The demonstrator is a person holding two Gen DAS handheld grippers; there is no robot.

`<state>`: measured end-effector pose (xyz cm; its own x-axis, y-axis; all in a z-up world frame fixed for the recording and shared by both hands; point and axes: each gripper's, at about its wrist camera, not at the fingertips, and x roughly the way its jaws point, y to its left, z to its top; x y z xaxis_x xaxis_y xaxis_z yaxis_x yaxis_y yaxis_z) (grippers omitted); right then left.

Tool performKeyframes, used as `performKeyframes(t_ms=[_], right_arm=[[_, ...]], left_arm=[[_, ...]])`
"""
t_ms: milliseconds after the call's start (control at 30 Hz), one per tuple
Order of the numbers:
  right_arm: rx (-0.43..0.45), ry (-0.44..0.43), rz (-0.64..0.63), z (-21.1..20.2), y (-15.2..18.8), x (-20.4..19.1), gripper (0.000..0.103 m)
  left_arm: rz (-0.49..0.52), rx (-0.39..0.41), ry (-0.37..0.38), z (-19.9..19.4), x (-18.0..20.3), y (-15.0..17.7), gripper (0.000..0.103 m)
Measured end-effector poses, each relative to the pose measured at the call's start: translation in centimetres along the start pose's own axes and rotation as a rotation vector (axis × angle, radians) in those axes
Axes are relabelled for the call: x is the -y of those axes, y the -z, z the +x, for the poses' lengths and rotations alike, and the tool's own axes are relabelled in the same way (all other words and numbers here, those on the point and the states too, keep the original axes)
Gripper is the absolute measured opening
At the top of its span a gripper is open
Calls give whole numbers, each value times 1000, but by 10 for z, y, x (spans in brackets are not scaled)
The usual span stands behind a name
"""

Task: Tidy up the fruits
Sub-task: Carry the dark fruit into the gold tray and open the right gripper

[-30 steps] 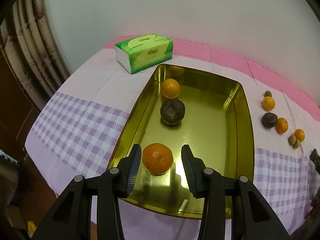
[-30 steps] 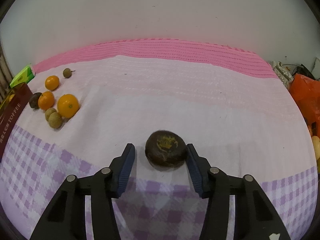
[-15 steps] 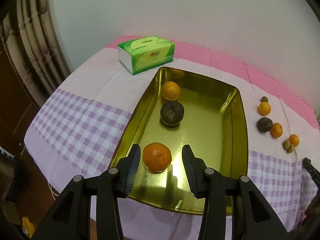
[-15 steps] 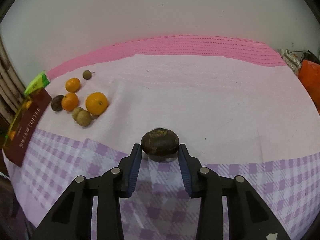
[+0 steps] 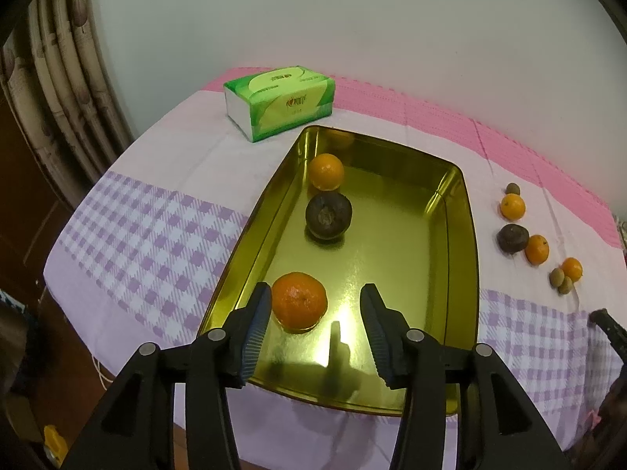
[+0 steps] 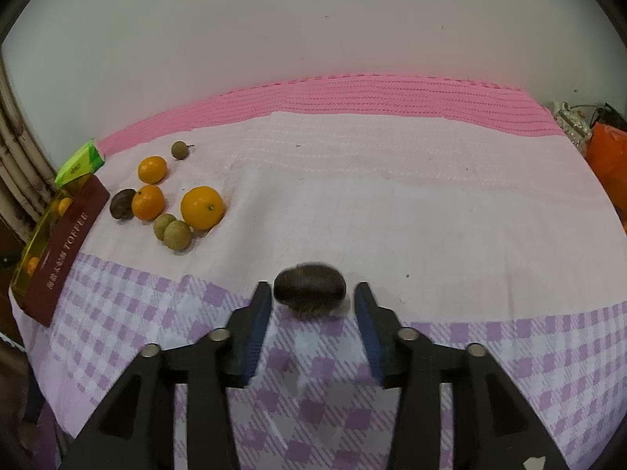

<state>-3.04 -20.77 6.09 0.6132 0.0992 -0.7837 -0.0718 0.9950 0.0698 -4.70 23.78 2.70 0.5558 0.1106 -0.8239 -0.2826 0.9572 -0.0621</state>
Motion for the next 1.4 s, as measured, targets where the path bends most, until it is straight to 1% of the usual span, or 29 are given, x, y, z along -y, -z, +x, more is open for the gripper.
performKeyframes(t_ms=[33, 67, 200, 333, 400, 533, 567, 600, 700, 800, 900, 967, 1100, 1200, 1267, 1400], right_arm=[[-1, 7, -6, 2, -2, 0, 53], [-3, 11, -11, 5, -4, 1, 55], [-39, 21, -7, 18, -5, 2, 55], [-29, 19, -1, 10, 1, 3, 55], [-33, 27, -15, 6, 6, 3, 57], [-39, 31, -46, 6, 11, 2, 56], [-41, 34, -50, 6, 11, 1, 49], [-42, 27, -53, 6, 9, 0, 35], [-74, 5, -64, 8, 3, -6, 35], [-52, -45, -79, -6, -3, -24, 35], [-8, -106, -146, -24, -21, -60, 35], [16, -163, -191, -33, -36, -89, 35], [32, -278, -260, -36, -62, -149, 35], [18, -382, -297, -25, -80, -203, 35], [2, -430, -329, -15, -87, -236, 35], [-51, -478, -376, 15, -92, -289, 35]], left_arm=[[-2, -1, 1, 0, 0, 0, 49], [-2, -1, 2, 0, 0, 0, 49], [1, -4, 0, 1, 0, 0, 49], [2, -6, 0, 1, 0, 0, 49], [2, -11, 4, 2, 0, 1, 49], [1, -26, 16, 4, 1, 2, 49], [2, -25, 16, 5, 2, 2, 49], [6, -23, 14, 4, 3, 2, 49], [7, -8, 2, -1, 4, 2, 49], [-30, 28, 14, -12, -3, -1, 49], [-70, 62, 2, -22, -13, -5, 49], [-85, 76, -17, -26, -18, -7, 49], [-107, 70, -42, -25, -27, -9, 49], [-116, 67, -54, -26, -31, -9, 49], [-116, 66, -72, -26, -32, -9, 53], [-117, 71, -88, -26, -34, -10, 59]])
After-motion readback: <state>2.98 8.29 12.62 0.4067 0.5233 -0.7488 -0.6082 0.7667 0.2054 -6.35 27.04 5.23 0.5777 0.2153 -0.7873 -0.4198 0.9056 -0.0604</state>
